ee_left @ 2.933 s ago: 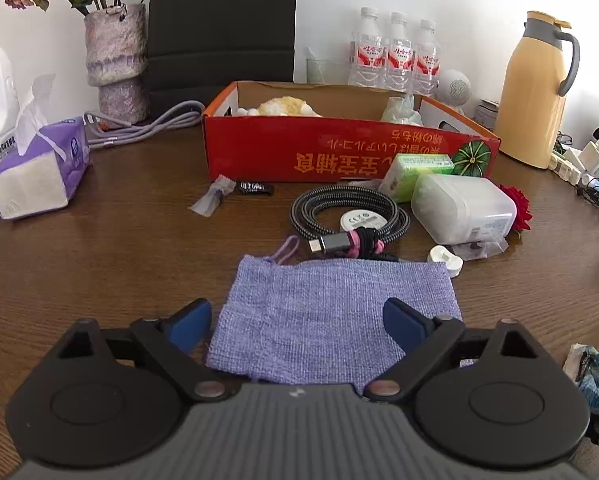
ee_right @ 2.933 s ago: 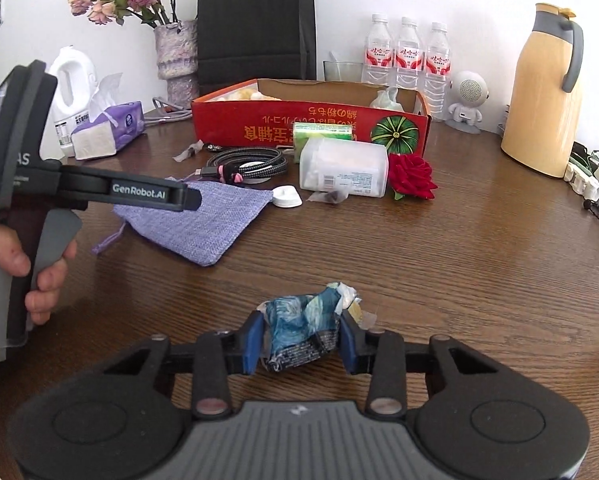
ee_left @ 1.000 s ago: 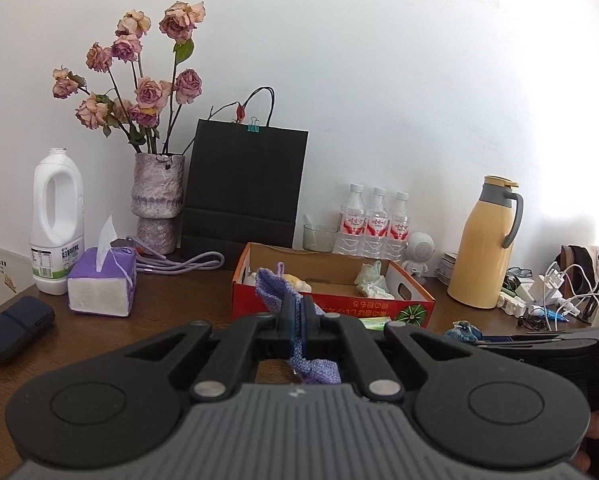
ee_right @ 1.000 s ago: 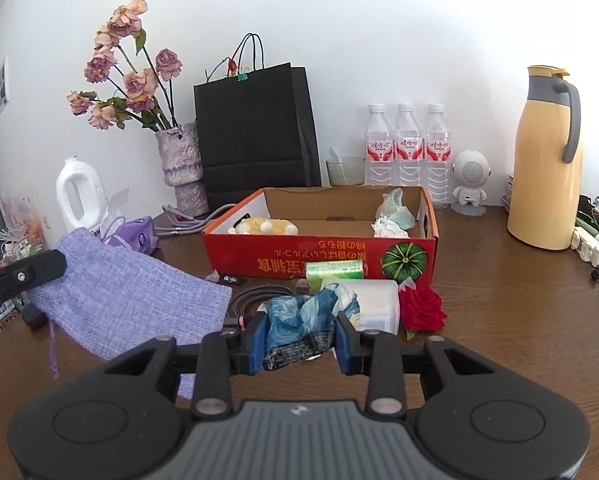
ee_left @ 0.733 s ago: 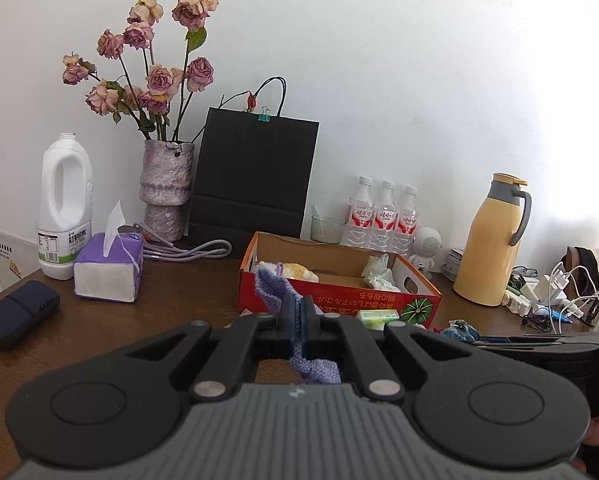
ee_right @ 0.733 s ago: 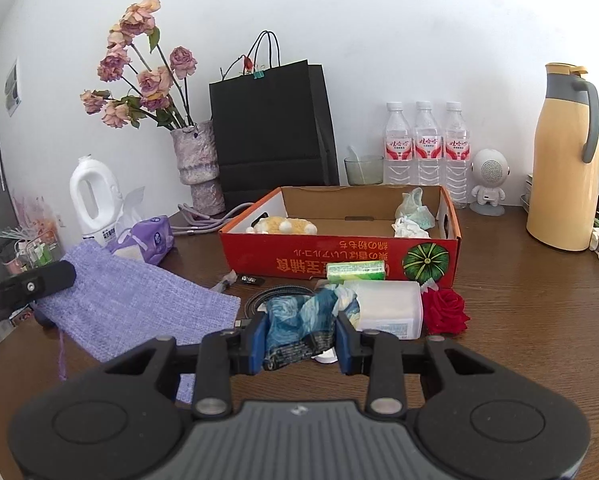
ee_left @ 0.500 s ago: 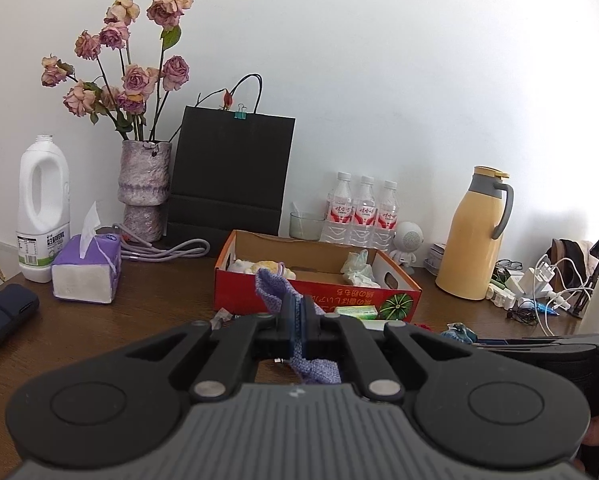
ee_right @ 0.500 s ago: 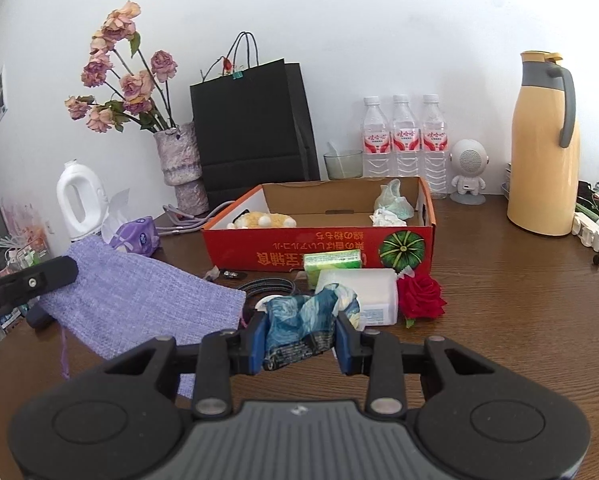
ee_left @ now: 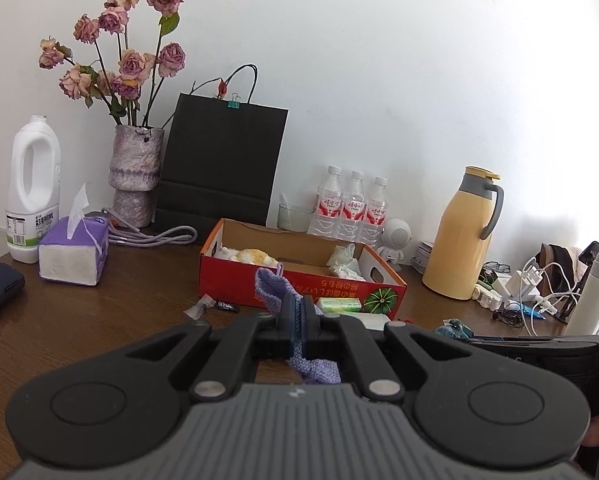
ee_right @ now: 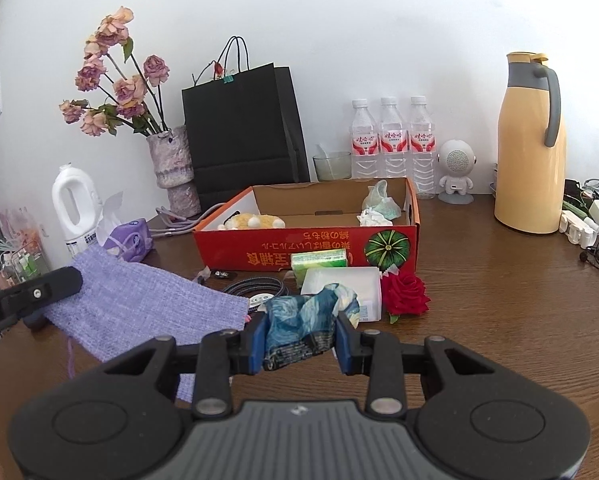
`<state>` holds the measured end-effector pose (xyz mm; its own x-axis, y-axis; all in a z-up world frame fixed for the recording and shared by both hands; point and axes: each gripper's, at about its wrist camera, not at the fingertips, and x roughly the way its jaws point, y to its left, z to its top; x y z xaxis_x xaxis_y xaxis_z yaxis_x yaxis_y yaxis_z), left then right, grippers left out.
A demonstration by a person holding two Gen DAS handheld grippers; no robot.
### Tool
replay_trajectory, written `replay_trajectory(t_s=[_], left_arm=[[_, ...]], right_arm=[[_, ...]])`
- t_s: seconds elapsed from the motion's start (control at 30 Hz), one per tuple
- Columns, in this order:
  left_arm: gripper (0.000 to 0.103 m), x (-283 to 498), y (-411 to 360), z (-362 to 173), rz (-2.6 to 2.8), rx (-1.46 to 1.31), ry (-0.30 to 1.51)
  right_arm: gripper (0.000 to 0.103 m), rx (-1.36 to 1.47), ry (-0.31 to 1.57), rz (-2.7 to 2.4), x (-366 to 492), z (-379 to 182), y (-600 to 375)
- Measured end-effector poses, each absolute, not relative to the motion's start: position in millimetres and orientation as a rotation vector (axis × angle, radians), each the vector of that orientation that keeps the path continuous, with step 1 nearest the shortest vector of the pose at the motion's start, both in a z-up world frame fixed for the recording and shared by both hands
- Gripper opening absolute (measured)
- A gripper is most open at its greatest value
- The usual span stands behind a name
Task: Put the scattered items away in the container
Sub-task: 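Carry the wrapper in the right tool while the left tool carries the pouch toward the box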
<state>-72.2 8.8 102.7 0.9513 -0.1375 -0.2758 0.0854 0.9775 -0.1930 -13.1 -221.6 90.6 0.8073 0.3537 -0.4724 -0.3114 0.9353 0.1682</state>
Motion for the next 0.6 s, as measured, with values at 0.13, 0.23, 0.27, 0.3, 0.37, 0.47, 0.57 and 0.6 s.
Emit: replay_trajectory(t_s=[0.13,0.23,0.27,0.3,0.37,0.47,0.57,0.6], left_arm=[[0.003,-74.2,10.8,103.3,-0.118,-0.179,0.284],[0.003,-76.0,14.8,102.9,-0.110,-0.191,0.280],[0.003,-76.3,15.8,102.1,-0.109,-0.194,0.281],[0.003,-76.5,16.6,101.5,-0.110,-0.197,0.285],[0.003,-76.9,17.0,100.6,-0.112,-0.198,0.287],[0.003,-77.2,17.0,101.2,-0.117,-0.196,0.284],[0.003,-77.7,17.1,101.3,-0.119,-0.197,0.282],[0.003,-77.9,17.3,101.1,-0.119,-0.198,0.283]], right_arm=[[0.033,0.091,0.525,0.347,-12.7,90.6,-220.2],[0.033,0.074,0.527,0.352,-13.6,90.9,-215.2],[0.033,0.072,0.526,0.353,-14.0,91.6,-213.2],[0.033,0.070,0.526,0.355,-14.4,92.1,-212.0],[0.034,0.067,0.523,0.355,-15.6,92.9,-210.5],[0.034,0.068,0.524,0.352,-16.6,92.8,-210.0],[0.034,0.066,0.527,0.347,-17.5,92.5,-210.1],[0.034,0.065,0.527,0.348,-17.6,92.7,-210.2]])
